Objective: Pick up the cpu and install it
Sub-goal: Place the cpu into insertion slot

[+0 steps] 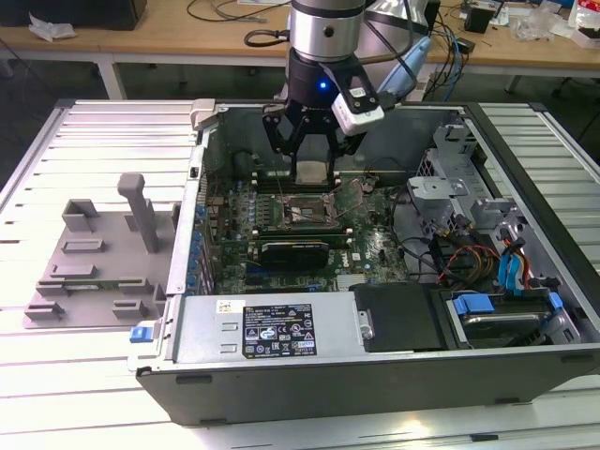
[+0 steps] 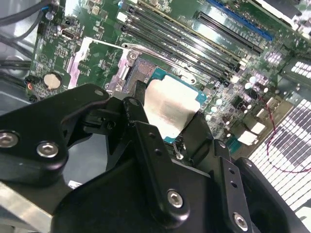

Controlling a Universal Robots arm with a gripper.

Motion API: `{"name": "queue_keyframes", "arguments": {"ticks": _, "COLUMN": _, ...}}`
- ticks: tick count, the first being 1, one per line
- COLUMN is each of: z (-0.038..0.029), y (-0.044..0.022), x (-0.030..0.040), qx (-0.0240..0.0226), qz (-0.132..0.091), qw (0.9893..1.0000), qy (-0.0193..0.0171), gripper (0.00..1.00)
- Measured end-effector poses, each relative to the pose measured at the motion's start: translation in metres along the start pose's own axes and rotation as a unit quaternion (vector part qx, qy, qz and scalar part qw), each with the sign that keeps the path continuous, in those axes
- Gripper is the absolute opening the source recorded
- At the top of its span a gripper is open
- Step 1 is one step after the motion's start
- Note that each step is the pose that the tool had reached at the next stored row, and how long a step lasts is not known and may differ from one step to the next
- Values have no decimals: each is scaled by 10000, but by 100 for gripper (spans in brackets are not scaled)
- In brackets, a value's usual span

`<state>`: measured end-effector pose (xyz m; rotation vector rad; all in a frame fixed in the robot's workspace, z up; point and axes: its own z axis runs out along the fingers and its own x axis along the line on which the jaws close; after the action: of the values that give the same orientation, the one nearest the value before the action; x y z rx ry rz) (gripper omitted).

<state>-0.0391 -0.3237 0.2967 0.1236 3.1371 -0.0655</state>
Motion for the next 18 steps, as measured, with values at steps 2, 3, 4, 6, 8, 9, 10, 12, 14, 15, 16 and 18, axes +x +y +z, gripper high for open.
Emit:
{"name": "queue_keyframes", "arguments": {"ticks": 2, "z": 0, "y": 0, "x": 0, "qx": 1, "qz": 147, "qw": 9999, "qy": 6, "gripper": 55}}
{"name": "queue_keyframes", "arguments": {"ticks": 3, "z": 1, "y": 0, "x": 0, "qx": 1, "qz": 219, "qw": 9998, "qy": 10, "gripper": 55}}
{"name": "queue_keyframes", "arguments": {"ticks": 4, "z": 1, "y": 0, "x": 0, "qx": 1, "qz": 311, "qw": 9995, "qy": 13, "gripper": 55}}
{"name": "queue_keyframes", "arguments": {"ticks": 6, "z": 2, "y": 0, "x": 0, "qx": 2, "qz": 614, "qw": 9981, "qy": 26, "gripper": 55}}
{"name": "queue_keyframes", "arguments": {"ticks": 8, "z": 3, "y": 0, "x": 0, "qx": 3, "qz": 968, "qw": 9953, "qy": 41, "gripper": 55}}
{"name": "queue_keyframes", "arguments": {"ticks": 9, "z": 4, "y": 0, "x": 0, "qx": 4, "qz": 1161, "qw": 9932, "qy": 49, "gripper": 55}}
{"name": "queue_keyframes", "arguments": {"ticks": 10, "z": 4, "y": 0, "x": 0, "qx": 4, "qz": 1412, "qw": 9900, "qy": 59, "gripper": 55}}
{"name": "queue_keyframes", "arguments": {"ticks": 12, "z": 5, "y": 0, "x": 0, "qx": 6, "qz": 1983, "qw": 9801, "qy": 83, "gripper": 55}}
{"name": "queue_keyframes", "arguments": {"ticks": 14, "z": 6, "y": 0, "x": 0, "qx": 7, "qz": 2391, "qw": 9709, "qy": 100, "gripper": 55}}
{"name": "queue_keyframes", "arguments": {"ticks": 15, "z": 6, "y": 0, "x": 0, "qx": 7, "qz": 2540, "qw": 9671, "qy": 106, "gripper": 55}}
{"name": "queue_keyframes", "arguments": {"ticks": 16, "z": 6, "y": 1, "x": 0, "qx": 8, "qz": 2669, "qw": 9637, "qy": 112, "gripper": 55}}
{"name": "queue_keyframes", "arguments": {"ticks": 18, "z": 6, "y": 0, "x": 0, "qx": 9, "qz": 2902, "qw": 9569, "qy": 121, "gripper": 55}}
